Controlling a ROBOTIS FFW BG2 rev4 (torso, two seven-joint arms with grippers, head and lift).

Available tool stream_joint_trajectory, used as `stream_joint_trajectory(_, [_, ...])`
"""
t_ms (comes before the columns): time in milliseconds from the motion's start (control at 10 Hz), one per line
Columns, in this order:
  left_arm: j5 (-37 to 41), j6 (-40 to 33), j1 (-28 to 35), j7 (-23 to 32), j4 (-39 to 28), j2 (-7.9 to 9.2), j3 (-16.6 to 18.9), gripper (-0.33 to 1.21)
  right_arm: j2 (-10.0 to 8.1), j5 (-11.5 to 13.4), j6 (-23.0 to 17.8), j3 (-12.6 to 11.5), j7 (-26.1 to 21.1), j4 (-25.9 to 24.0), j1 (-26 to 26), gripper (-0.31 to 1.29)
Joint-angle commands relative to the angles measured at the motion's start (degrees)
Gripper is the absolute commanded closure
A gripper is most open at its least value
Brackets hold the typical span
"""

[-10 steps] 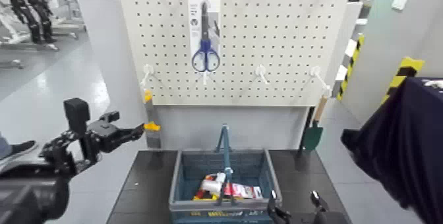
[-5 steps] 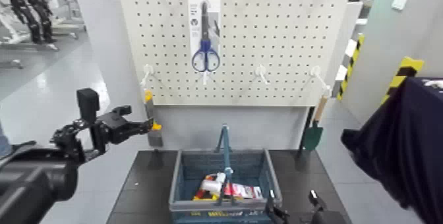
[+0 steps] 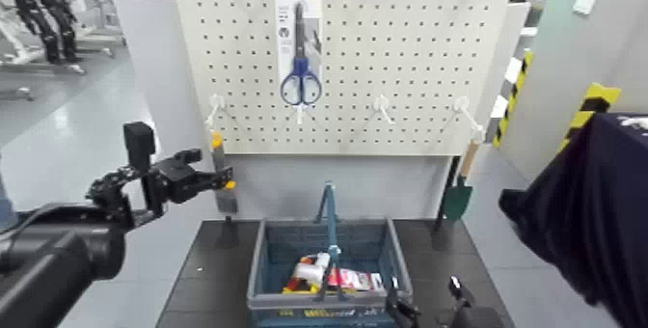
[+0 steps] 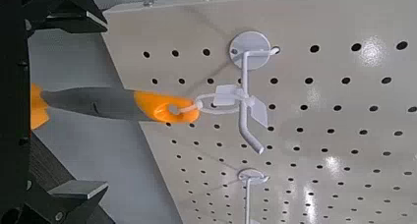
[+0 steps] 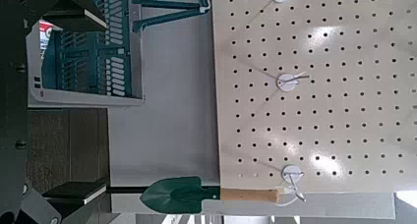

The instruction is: Put the yellow paint brush into the crate.

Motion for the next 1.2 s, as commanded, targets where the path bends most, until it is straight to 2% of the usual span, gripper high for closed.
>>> stream_joint_trajectory(100, [0.0, -0.9, -1.3, 0.1, 2.8, -0.97, -0.5, 0.43, 0.04, 0.0, -0.3, 0.1, 0.0, 0.2, -0.2, 0.15])
stream_joint_trajectory(400, [0.4, -0.7, -1.4, 1.1, 3.0, -1.32, -0.6, 1.14, 0.04, 0.0, -0.6, 0.0, 0.0, 0.2, -0.2, 0.15])
stream_joint_trajectory(600, [0.6, -1.0, -1.4, 1.3, 3.1, -1.32, -0.5, 1.20, 0.04, -0.1, -0.7, -0.1, 0.0, 0.2, -0.2, 0.15])
stream_joint_trajectory(1200, [1.1, -1.4, 0.0, 0.6, 1.0, -1.50, 0.1, 1.20, -0.05, -0.1, -0.7, -0.2, 0.0, 0.2, 0.0, 0.15])
